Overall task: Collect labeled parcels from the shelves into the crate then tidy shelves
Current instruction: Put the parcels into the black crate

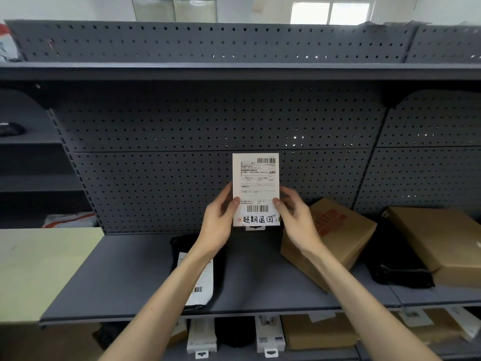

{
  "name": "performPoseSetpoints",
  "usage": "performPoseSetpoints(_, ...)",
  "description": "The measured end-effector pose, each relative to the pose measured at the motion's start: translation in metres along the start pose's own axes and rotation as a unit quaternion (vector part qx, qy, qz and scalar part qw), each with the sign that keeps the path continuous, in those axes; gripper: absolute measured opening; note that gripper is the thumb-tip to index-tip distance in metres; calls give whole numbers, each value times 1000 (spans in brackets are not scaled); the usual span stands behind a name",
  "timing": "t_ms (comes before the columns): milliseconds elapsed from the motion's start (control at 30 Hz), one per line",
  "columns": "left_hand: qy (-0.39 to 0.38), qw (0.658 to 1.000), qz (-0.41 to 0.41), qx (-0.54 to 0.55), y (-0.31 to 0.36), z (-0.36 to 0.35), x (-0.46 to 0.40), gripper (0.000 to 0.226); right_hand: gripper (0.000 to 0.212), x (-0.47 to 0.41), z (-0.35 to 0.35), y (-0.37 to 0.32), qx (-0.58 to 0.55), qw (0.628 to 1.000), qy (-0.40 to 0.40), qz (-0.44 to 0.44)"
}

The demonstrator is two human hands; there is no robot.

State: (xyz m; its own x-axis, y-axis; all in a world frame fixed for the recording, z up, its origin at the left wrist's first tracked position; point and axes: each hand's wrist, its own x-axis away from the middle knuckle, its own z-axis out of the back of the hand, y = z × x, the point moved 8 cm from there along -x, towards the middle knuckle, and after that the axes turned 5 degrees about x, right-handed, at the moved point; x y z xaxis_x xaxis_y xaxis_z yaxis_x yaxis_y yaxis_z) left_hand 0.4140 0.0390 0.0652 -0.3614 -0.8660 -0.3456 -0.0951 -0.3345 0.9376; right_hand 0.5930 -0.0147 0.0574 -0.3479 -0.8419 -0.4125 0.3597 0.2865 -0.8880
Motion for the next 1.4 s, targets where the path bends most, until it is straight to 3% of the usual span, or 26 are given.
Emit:
performPoseSetpoints(200, 4, 1000, 11, 2, -7, 3, 0, 41, 25, -1, -1, -1, 39, 999, -15, -9)
performPoseSetpoints(367, -7, 1000, 25, 10, -18, -11, -5, 40, 32, -1, 19, 10, 145, 988, -35, -38)
performPoseSetpoints(567, -51, 997, 46, 45, -28, -74, -24, 39, 29, 4, 115, 22, 389, 919, -2, -62)
performPoseSetpoints(767, -166, 982, 60, 68, -24, -202, -25, 44, 32, 46, 251, 24, 581, 803, 49, -125)
performPoseSetpoints(967, -287, 954, 38, 82, -9, -348, -8, 44, 41, 112, 390, 20, 672, 698, 83, -232)
performPoseSetpoints(1133, -364, 925, 22, 105, 19, -472, 14, 43, 42, 174, 503, 10, 685, 652, 98, -309)
performPoseSetpoints(1400, -445, 882, 22, 156, 73, -679, 72, 40, 36, 274, 671, -21, 679, 596, 199, -379)
